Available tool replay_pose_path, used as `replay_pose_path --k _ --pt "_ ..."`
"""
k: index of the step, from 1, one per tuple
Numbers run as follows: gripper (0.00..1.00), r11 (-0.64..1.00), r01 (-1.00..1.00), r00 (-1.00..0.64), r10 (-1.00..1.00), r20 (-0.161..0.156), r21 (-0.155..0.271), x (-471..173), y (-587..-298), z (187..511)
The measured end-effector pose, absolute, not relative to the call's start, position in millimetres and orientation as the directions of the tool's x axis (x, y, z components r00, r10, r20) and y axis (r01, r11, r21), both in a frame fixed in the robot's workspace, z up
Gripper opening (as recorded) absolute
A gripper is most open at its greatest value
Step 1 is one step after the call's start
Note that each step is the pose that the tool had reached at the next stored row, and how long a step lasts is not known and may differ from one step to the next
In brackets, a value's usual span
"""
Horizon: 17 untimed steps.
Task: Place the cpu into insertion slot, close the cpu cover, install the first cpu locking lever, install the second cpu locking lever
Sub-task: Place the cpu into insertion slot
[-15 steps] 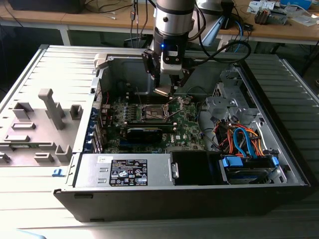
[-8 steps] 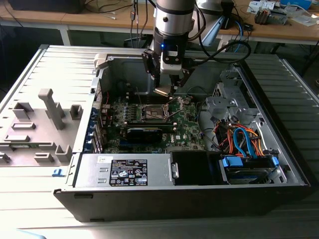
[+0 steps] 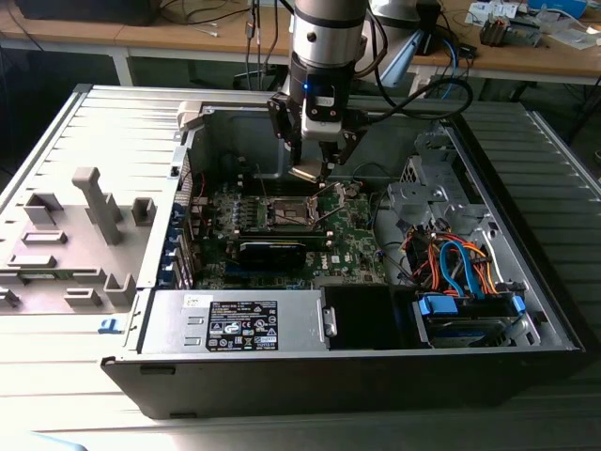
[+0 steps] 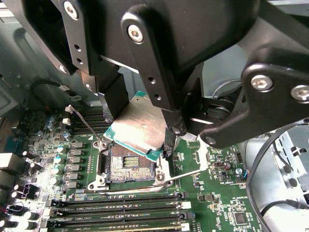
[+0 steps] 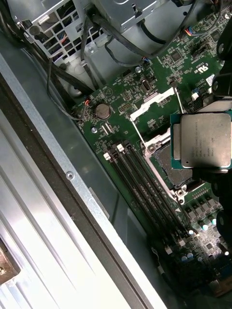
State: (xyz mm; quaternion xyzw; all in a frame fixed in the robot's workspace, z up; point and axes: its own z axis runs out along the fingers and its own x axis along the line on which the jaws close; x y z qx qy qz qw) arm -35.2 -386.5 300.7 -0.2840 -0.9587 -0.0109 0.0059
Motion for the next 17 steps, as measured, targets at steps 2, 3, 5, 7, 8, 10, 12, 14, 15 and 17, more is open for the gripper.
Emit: replay_pose_path --k 2,3,5,7,8,10,12,14,15,17 --pt "0.55 0.836 0.548 -0.836 0.548 0.017 0.017 -35.2 -386.7 300.6" --pt "0.55 0.834 0.551 -0.835 0.551 0.018 0.017 -35.2 -386.7 300.3" --pt "0.55 0.834 0.552 -0.834 0.551 0.017 0.017 -35.2 -386.7 300.2" --pt "0.55 0.834 0.552 -0.834 0.552 0.018 0.017 -35.2 -386.7 300.1" --pt "0.55 0.833 0.552 -0.834 0.552 0.017 0.017 -35.2 -386.7 300.1" --pt "0.55 0.833 0.553 -0.833 0.553 0.018 0.017 -35.2 -386.7 300.0" --pt "0.55 0.832 0.555 -0.832 0.554 0.018 0.017 -35.2 -386.7 300.0" --pt "0.55 0.83 0.558 -0.83 0.557 0.018 0.017 -35.2 -386.7 300.0" --pt "0.55 0.827 0.561 -0.827 0.561 0.018 0.017 -35.2 -386.7 300.0" --pt "0.55 0.824 0.567 -0.824 0.566 0.018 0.017 -35.2 -386.7 300.0"
